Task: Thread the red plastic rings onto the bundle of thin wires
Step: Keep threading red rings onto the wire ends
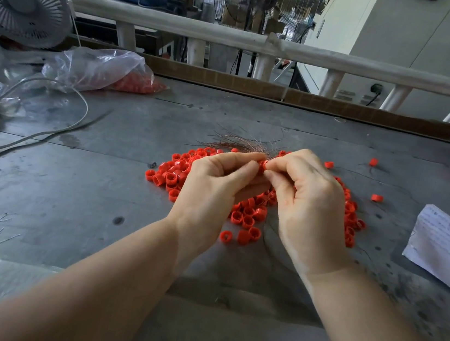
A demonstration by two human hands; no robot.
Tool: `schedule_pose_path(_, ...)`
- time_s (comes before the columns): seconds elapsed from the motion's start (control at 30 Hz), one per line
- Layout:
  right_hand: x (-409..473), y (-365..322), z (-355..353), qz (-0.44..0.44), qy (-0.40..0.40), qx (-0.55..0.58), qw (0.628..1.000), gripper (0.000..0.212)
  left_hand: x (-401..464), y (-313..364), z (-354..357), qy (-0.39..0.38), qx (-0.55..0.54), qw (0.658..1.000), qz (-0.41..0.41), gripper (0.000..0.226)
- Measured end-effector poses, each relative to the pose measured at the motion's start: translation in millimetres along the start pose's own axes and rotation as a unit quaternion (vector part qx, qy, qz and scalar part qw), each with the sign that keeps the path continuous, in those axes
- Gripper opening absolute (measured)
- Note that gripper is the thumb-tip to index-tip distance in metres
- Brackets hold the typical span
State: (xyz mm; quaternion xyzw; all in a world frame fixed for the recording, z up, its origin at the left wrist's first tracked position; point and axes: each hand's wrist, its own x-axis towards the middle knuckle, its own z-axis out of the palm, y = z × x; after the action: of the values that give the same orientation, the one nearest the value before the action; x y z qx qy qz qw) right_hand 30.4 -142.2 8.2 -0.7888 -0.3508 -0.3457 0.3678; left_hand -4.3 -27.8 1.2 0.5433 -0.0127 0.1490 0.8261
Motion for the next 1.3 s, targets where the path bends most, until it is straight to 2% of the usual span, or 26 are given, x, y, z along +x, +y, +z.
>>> schedule_pose_path(0.03,-0.2,0.5,-0.1,0.002,-0.004,-0.002,1.0,0.005,0.5,0.2,-0.2,-0.003,-0.016,1.0,-0.013,0.014)
schedule_pose_path(0.17,-1.1,1.0,-0.3,0.001,-0.025,0.014,1.0,0.01,2.0,-1.8,-2.8,0.006,-0.035,0.999,-0.024,0.035)
schedule_pose_path(0.37,-0.5,2.1,0.4,0.031,-0.042,0.073,0.996,0.01,3.7,-3.5,-6.1,0.005,-0.059,0.998,-0.029,0.026)
schedule_pose_path(0.63,-1.6,5.6,0.0,0.021,-0.031,0.047,0.998,0.008,3.2,-2.7,-3.9,0.0,-0.058,0.998,-0.04,0.017)
schedule_pose_path(0.8,-2.0,6.5,-0.5,0.02,-0.014,0.048,0.999,0.006,1.3,1.9,-1.4,0.011,-0.053,0.997,-0.057,0.017)
schedule_pose_path(1.03,-1.1,9.4,-0.2,0.078,-0.014,0.069,0.994,0.006,0.7,8.2,1.2,0.002,-0.099,0.989,-0.109,0.024)
schedule_pose_path(1.3,-0.6,8.3,-0.2,0.077,-0.025,0.079,0.994,0.006,1.2,3.6,-1.9,-0.005,-0.084,0.992,-0.094,0.021)
